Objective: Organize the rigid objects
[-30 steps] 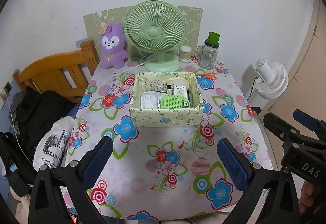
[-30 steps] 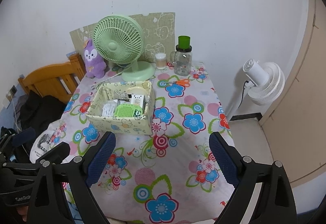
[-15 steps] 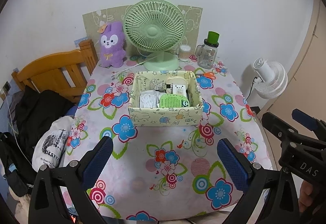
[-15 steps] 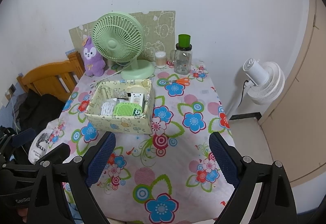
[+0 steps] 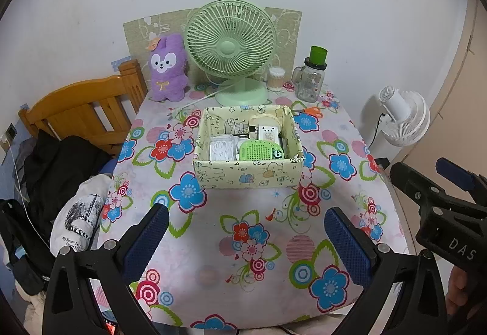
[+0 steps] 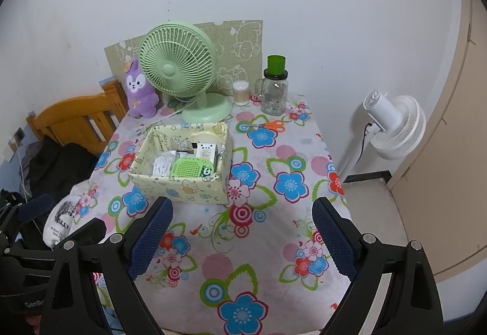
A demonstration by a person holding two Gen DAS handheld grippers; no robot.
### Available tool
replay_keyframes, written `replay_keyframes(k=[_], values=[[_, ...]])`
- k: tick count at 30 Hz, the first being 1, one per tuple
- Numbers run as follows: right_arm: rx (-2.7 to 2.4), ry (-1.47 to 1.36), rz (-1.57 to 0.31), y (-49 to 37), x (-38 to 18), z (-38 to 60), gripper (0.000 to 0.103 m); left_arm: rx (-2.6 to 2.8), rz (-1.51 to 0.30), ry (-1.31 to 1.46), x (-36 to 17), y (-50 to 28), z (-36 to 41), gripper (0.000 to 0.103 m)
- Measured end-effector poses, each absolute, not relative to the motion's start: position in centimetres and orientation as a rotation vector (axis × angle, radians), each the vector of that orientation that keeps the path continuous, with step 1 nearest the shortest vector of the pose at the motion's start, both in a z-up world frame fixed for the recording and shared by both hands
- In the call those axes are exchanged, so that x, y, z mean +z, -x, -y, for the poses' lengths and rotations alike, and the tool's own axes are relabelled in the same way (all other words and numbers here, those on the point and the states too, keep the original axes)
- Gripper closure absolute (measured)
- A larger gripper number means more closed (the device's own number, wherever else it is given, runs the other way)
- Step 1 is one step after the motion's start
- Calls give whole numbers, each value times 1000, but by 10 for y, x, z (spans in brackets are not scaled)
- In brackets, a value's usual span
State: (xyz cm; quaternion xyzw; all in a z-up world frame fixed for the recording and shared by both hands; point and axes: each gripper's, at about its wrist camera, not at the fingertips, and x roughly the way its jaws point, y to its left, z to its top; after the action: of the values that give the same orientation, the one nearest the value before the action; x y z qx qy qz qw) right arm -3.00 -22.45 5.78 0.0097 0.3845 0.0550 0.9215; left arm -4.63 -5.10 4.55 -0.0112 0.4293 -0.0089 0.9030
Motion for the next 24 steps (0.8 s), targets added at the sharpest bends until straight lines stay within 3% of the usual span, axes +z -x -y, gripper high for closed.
replay_keyframes(k=[24], values=[[105,-21,-824,20,55,212,8,-21,-911,15,40,33,37,0]])
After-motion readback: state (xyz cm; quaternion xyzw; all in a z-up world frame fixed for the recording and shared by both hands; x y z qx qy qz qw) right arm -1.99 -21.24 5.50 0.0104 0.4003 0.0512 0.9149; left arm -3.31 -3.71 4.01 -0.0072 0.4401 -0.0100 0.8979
